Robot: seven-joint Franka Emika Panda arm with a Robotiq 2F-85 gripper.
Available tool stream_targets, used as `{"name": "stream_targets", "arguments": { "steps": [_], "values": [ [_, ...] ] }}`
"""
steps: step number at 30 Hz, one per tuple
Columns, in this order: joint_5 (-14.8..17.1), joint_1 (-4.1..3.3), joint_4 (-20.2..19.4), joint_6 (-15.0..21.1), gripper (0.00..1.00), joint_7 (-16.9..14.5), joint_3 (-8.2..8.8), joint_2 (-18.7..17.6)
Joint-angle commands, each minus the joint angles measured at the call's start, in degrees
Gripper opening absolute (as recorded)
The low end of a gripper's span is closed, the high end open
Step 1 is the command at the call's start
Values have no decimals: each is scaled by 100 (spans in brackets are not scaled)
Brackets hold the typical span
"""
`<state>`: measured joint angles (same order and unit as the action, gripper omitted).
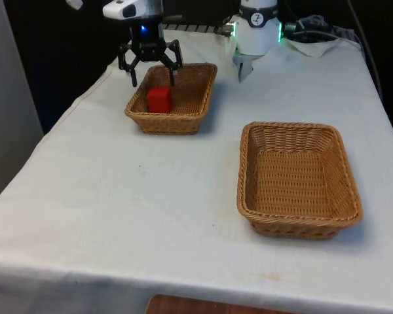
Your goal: Pick up the red cube and place it into the right basket.
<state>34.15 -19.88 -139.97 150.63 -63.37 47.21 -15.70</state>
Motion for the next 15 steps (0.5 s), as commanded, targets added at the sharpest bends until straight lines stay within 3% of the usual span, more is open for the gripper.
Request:
{"name": "stream_targets", "arguments": {
  "steps": [1, 3, 4, 5, 11, 12, 13, 14, 15],
  "values": [
    [-34, -57, -29, 34, 100, 69, 29, 80],
    [-80, -97, -40, 46, 100, 149, 40, 160],
    [0, -17, 0, 0, 100, 52, -29, 103],
    [-126, -132, -69, 69, 100, 235, 29, 258],
    [-372, -178, -178, 138, 100, 544, -103, 561],
    [-430, -178, -195, 149, 100, 613, -138, 619],
    [-315, -63, -172, 57, 100, 458, -201, 642],
    [-539, -172, -223, 160, 100, 745, -201, 722],
    [-590, -166, -235, 172, 100, 808, -235, 773]
  ]
}}
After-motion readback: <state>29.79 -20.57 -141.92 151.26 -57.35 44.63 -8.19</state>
